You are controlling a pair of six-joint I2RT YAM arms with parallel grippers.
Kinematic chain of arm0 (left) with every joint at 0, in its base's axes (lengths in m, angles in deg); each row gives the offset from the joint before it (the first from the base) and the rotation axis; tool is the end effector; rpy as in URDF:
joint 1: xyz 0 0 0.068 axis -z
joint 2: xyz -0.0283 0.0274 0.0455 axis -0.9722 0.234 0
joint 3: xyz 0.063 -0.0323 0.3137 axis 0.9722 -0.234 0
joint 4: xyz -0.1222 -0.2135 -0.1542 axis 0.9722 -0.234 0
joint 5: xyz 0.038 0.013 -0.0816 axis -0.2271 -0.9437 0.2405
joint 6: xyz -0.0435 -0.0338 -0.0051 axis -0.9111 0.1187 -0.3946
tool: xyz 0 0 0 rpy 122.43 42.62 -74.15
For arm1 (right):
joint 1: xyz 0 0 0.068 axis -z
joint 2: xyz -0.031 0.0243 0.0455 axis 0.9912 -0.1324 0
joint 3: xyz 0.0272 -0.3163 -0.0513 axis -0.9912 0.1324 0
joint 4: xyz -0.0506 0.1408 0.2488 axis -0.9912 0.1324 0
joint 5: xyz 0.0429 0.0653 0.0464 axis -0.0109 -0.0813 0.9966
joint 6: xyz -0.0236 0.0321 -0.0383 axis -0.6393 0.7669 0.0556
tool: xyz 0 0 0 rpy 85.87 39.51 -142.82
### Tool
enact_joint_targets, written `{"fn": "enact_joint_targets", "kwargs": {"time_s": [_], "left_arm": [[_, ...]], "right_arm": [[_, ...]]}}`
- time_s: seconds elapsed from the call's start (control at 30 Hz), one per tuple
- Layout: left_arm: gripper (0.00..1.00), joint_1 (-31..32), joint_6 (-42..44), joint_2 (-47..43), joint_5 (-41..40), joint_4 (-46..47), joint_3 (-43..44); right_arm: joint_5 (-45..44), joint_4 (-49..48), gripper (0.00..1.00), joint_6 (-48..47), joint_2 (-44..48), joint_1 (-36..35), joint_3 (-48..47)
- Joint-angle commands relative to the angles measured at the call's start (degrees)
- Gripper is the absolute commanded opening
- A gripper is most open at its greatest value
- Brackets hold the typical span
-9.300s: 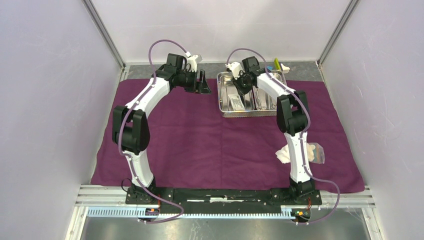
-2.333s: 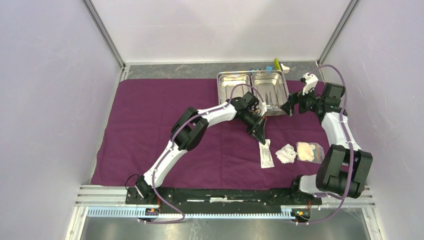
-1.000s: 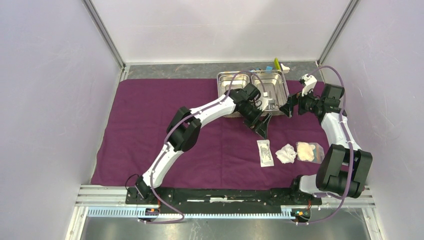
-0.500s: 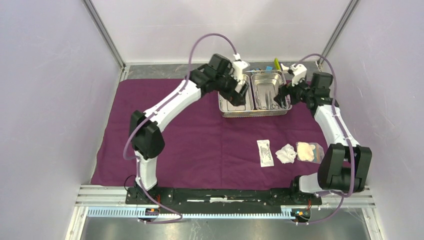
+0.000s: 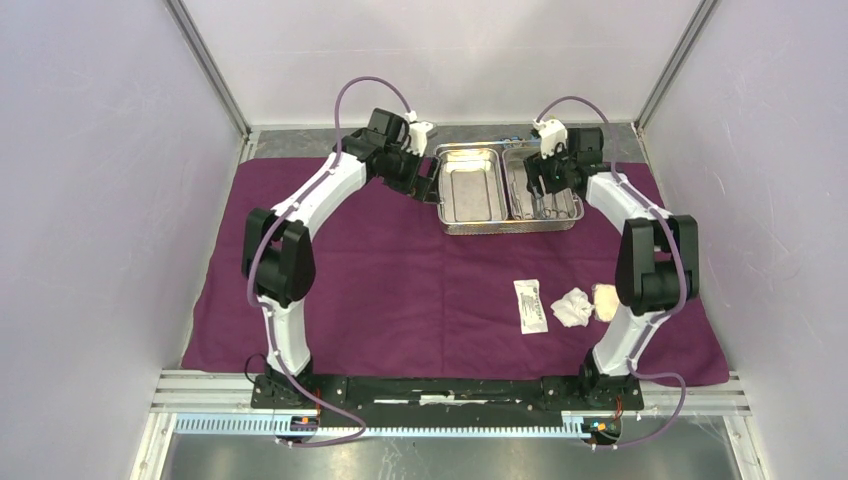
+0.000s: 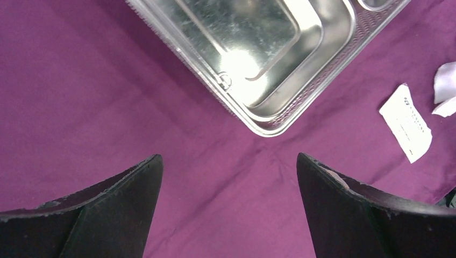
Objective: Open and lay out the surgical kit
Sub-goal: Pick up the medical item from the container.
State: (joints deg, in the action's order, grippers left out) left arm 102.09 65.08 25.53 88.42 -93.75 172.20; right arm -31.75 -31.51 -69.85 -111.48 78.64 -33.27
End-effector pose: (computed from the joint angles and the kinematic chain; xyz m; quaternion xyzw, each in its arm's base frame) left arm 0.4363 -0.2251 0.3182 0.2871 0.8813 -0.2453 0.2840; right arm 0.4367 0.0388 0.2677 -0.2093 0.8823 0.0802 0.4139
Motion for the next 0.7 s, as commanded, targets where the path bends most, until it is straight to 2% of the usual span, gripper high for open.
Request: {"fn": "enact_joint_targets", "kwargs": {"time_s": [0.0,0.27,0.37,0.67], "left_arm": [[1.00,-2.25,-1.83,-3.62,2.37,2.29,-1.61],[1.00,-3.30,-1.82,-7.73,1.70,4.20,-6.82],[1.00,-3.46,-1.85,-9.17,1.19,4.25,-8.17],[1.00,-3.56,-3.67,-11.56,0.57,6.45,-10.20]], "right_arm": [[-4.14,-0.36,0.69,1.99,-4.92,-0.27,-5.87],[-5.86,1.75,0.62,2.42,-11.77,-1.28,-10.08],[-5.84,1.69,0.56,2.43,-12.67,-1.46,-10.09],[-6.05,1.29,0.51,3.09,-15.00,-1.85,-10.45]]}}
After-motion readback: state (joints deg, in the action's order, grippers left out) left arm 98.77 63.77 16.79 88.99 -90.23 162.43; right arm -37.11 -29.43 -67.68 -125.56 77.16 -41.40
